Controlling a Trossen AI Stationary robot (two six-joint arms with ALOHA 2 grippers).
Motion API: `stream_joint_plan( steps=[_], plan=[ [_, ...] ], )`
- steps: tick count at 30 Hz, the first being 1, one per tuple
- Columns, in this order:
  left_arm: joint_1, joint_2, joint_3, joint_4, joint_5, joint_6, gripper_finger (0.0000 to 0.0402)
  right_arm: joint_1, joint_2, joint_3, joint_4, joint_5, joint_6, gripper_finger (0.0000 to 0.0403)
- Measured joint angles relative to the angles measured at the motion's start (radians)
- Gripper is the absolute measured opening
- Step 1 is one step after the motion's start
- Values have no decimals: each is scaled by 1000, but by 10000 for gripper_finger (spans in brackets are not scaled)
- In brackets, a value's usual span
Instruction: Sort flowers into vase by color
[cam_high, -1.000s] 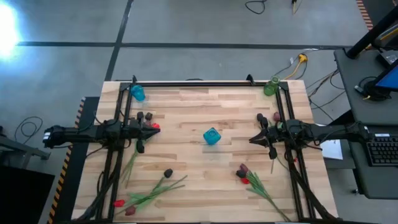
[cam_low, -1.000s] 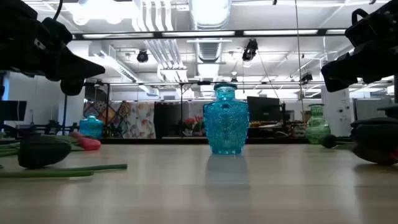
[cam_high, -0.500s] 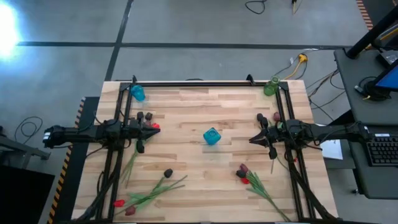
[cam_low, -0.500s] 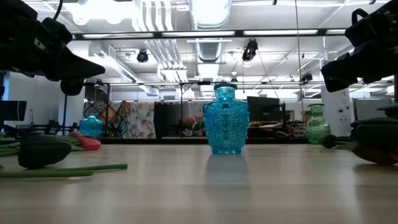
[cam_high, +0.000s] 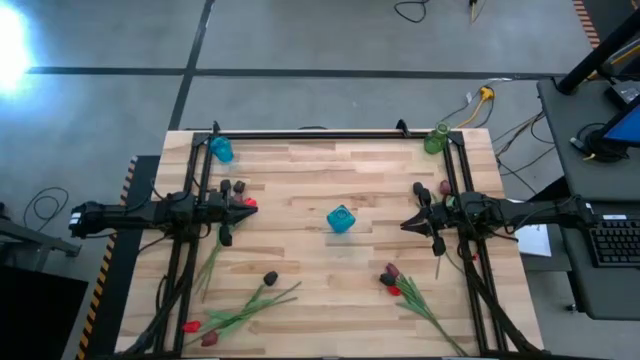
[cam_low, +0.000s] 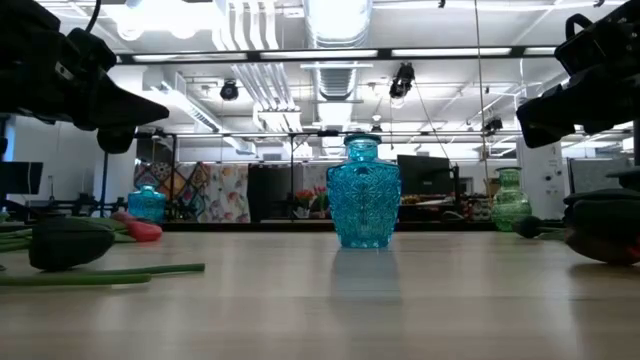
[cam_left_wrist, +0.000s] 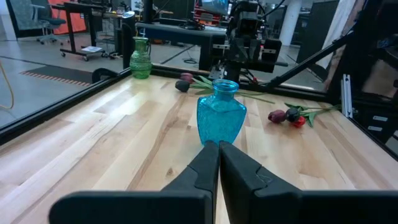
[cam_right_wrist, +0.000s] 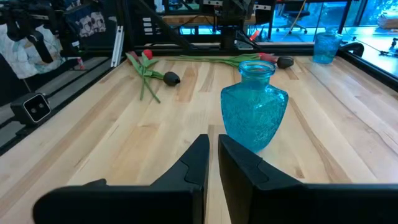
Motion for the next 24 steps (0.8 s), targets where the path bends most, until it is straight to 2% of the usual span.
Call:
stream_joint_plan(
  steps=[24],
  plan=[
    [0,0,0,0,0,0,0,19,28,-1,6,-1,0,28]
  ],
)
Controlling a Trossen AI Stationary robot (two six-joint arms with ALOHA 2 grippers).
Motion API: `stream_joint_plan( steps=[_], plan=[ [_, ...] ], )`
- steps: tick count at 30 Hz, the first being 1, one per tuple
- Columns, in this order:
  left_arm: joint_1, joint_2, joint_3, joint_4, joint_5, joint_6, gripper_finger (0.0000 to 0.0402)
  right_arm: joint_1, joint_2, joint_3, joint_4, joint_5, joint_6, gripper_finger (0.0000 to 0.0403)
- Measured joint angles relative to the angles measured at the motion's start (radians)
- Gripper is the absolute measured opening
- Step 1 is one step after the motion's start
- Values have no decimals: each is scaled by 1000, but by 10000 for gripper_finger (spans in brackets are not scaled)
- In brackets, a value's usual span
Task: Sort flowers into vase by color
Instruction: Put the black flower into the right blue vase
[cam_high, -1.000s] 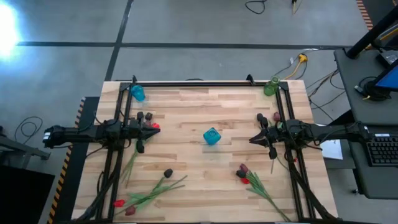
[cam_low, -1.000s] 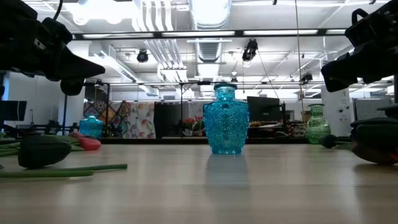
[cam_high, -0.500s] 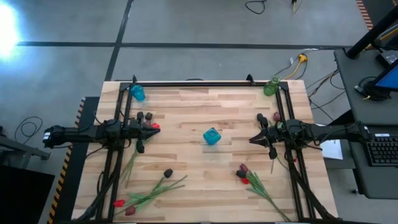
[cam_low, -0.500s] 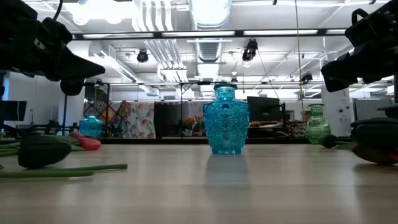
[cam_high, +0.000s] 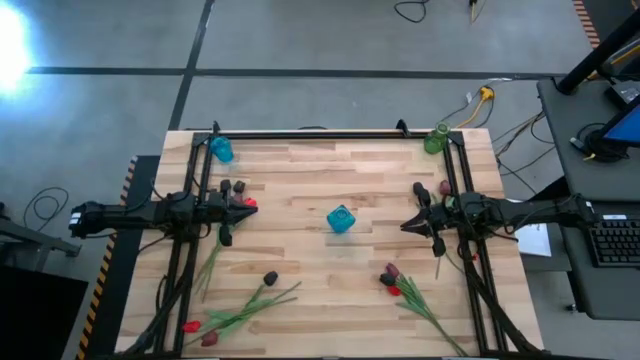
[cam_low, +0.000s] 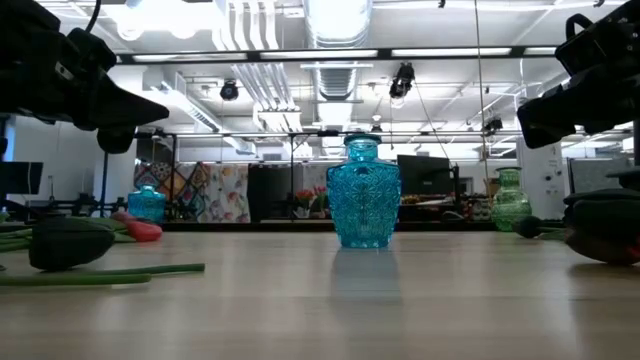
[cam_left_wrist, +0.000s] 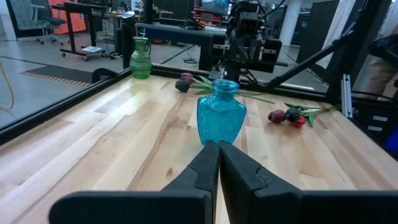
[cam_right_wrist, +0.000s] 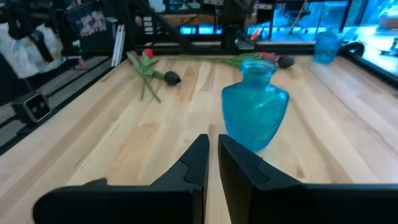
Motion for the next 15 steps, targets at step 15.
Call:
stream_joint_plan(
  steps=[15],
  plan=[
    [0,2,0,4,0,0,0,2,32,0,0,1,0,28]
  ],
)
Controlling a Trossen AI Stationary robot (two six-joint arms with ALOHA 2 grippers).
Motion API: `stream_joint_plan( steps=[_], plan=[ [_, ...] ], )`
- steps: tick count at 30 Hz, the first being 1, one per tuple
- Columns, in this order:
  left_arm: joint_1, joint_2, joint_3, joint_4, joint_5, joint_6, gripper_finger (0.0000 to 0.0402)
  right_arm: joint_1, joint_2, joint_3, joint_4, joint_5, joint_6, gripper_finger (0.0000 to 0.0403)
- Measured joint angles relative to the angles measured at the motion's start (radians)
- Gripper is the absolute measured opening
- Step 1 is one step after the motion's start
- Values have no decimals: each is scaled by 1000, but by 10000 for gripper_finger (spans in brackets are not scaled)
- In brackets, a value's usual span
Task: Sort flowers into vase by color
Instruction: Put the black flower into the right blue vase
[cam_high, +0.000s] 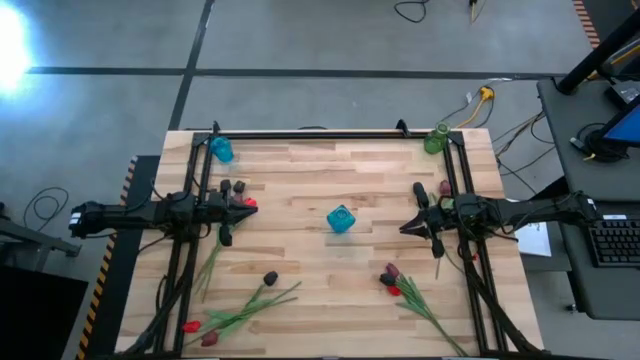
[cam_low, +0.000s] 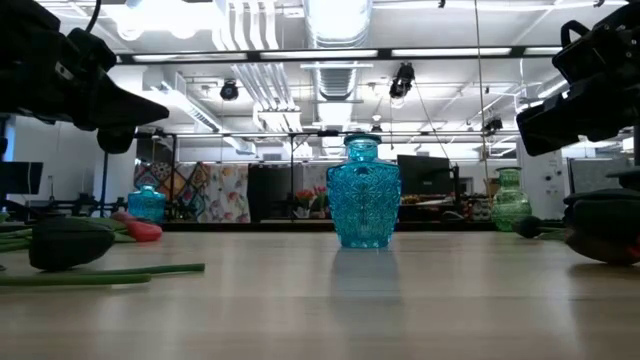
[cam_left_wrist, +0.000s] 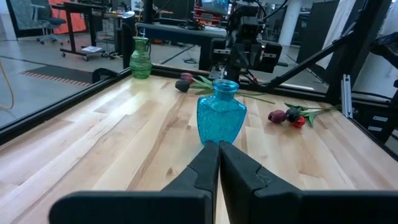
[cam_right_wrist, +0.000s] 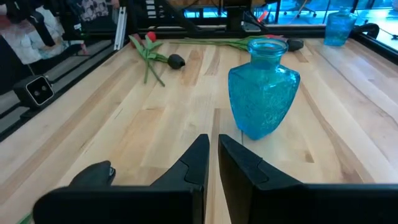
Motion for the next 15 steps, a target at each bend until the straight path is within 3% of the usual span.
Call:
stream_joint_plan(
  steps=[5,10,15],
  plan=[
    [0,1,-3,26,-9,0,0,0,0,0,0,0,0,28],
    [-1,29,0,468,-58,-513,0,0,0,0,0,0,0,28],
    [-1,91,25,573,-174,-601,0,0,1,0,0,0,0,28]
  ],
)
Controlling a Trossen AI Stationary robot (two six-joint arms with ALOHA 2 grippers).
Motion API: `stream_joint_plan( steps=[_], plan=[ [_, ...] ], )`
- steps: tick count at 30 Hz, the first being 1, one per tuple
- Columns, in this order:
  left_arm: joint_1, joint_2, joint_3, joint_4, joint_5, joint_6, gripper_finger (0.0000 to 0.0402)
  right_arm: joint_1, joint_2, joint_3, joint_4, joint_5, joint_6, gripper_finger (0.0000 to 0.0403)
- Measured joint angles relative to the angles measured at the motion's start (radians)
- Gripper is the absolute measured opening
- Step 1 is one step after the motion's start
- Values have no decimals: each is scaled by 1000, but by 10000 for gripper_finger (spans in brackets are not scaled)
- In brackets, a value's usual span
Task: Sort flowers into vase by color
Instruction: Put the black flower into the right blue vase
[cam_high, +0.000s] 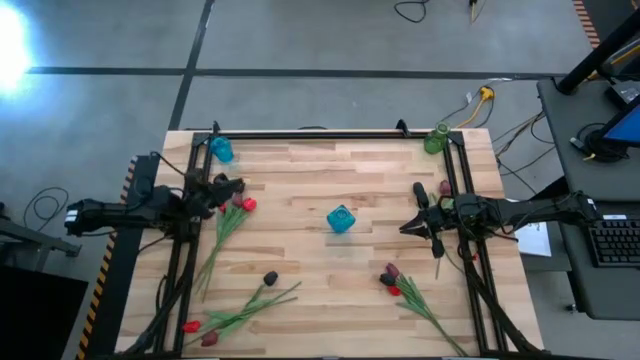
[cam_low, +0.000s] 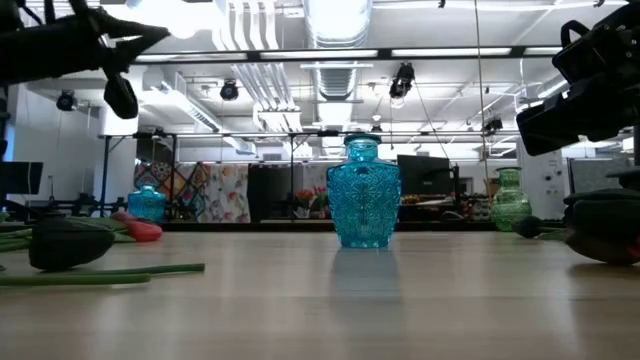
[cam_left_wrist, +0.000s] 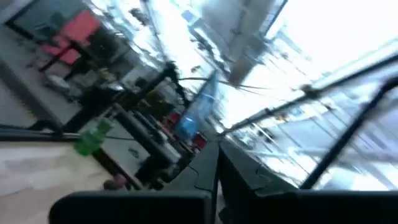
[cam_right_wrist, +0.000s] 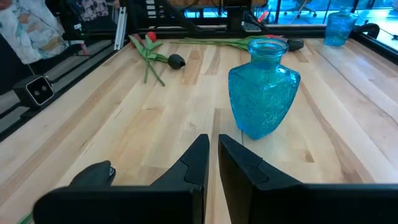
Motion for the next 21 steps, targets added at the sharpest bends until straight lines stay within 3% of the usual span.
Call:
stream_joint_plan(
  steps=[4,6,8,11,15,21],
  plan=[
    [-8,149,157,-22,123,-26,0,0,0,0,0,0,0,28],
    [-14,248,266,-145,155,5,0,0,0,0,0,0,0,28],
    [-15,341,388,-376,148,58,0,0,0,0,0,0,0,28],
    [-9,477,572,-803,55,78,0,0,0,0,0,0,0,28],
    [2,641,777,-1294,-91,-3,0,0,0,0,0,0,0,28],
    [60,822,954,-1703,-98,-106,40,0,0,0,0,0,0,28]
  ],
)
